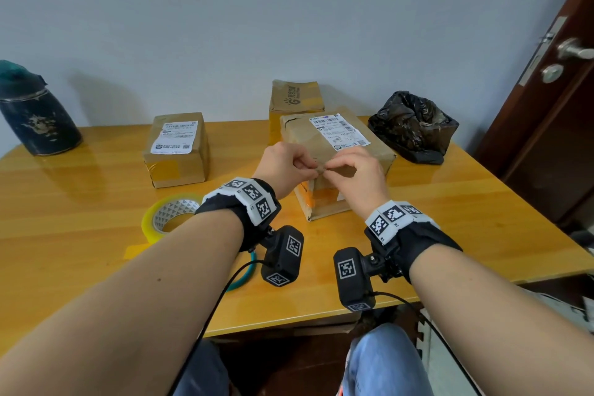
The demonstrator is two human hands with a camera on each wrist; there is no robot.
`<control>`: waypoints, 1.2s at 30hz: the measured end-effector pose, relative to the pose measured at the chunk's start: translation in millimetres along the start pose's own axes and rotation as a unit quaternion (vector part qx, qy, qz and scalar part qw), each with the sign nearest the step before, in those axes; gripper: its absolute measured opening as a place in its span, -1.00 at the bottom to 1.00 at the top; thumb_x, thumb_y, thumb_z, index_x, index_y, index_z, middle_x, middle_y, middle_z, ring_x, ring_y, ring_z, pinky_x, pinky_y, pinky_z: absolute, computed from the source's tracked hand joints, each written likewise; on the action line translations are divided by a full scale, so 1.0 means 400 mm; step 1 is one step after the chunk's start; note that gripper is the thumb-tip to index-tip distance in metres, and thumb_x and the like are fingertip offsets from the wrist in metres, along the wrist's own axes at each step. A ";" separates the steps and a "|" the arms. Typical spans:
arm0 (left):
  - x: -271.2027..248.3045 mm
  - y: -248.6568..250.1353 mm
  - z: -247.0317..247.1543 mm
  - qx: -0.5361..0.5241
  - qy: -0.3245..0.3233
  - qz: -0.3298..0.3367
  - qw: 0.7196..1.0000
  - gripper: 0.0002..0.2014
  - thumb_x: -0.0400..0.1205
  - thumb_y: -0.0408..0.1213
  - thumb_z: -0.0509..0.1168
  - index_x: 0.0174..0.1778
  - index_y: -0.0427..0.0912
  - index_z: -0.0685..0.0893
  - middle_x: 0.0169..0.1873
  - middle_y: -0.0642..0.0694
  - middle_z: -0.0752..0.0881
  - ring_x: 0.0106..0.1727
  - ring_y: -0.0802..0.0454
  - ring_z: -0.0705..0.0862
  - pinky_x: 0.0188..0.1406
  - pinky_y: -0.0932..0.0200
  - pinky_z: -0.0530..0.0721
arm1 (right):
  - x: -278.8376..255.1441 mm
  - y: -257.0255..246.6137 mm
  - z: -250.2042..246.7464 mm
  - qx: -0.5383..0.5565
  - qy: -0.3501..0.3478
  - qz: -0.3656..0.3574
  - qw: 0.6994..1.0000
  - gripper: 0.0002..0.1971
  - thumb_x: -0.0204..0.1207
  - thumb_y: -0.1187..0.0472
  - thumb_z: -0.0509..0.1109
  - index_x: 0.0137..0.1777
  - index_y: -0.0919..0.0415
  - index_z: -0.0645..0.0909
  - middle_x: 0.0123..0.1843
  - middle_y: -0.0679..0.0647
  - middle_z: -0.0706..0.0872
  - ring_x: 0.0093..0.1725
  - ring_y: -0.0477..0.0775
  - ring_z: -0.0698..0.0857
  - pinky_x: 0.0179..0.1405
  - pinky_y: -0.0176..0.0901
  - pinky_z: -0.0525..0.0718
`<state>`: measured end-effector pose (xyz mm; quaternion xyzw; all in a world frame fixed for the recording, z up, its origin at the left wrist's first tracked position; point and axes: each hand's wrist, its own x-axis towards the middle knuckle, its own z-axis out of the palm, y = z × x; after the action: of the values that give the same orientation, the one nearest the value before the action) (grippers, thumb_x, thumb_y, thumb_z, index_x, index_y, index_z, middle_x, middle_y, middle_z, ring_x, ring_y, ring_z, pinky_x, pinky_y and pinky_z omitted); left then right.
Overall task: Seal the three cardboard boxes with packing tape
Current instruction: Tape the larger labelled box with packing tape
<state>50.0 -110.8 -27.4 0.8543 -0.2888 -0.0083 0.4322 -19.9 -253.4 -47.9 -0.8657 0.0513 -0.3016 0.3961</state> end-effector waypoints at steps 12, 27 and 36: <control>0.039 0.010 -0.017 -0.022 -0.041 -0.041 0.998 -0.43 0.39 -0.40 0.59 0.25 -0.05 0.51 -0.26 -0.03 0.73 -0.23 0.07 0.71 -0.12 0.16 0.73 | 0.008 0.016 0.027 -0.066 0.024 -0.038 0.997 -0.90 0.40 0.25 0.58 -0.13 0.25 0.80 -0.10 0.06 0.59 0.04 0.04 0.54 -0.01 -0.42 0.42; 0.048 0.014 -0.011 -0.219 -0.106 -0.149 0.958 -0.63 0.55 -0.49 0.38 0.27 -0.18 0.61 -0.27 -0.12 0.65 -0.27 0.03 0.64 -0.13 0.14 0.73 | 0.003 0.023 0.023 -0.091 0.025 -0.044 0.995 -0.94 0.41 0.25 0.57 -0.18 0.23 0.78 -0.12 -0.03 0.51 0.02 0.00 0.49 -0.08 -0.37 0.33; 0.070 0.006 0.009 -0.160 -0.020 -0.114 0.980 -0.94 0.62 -0.37 0.38 -0.03 -0.22 0.74 -0.32 -0.09 0.71 -0.39 0.12 0.66 -0.29 0.28 0.74 | 0.003 0.029 0.027 -0.093 0.041 -0.062 0.993 -0.94 0.38 0.26 0.59 -0.21 0.24 0.77 -0.14 -0.01 0.52 0.00 0.04 0.51 -0.05 -0.31 0.38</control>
<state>71.4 -128.6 -21.0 0.8011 -0.1932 -0.1202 0.5535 -11.3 -254.6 -61.0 -0.8871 0.0417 -0.3547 0.2924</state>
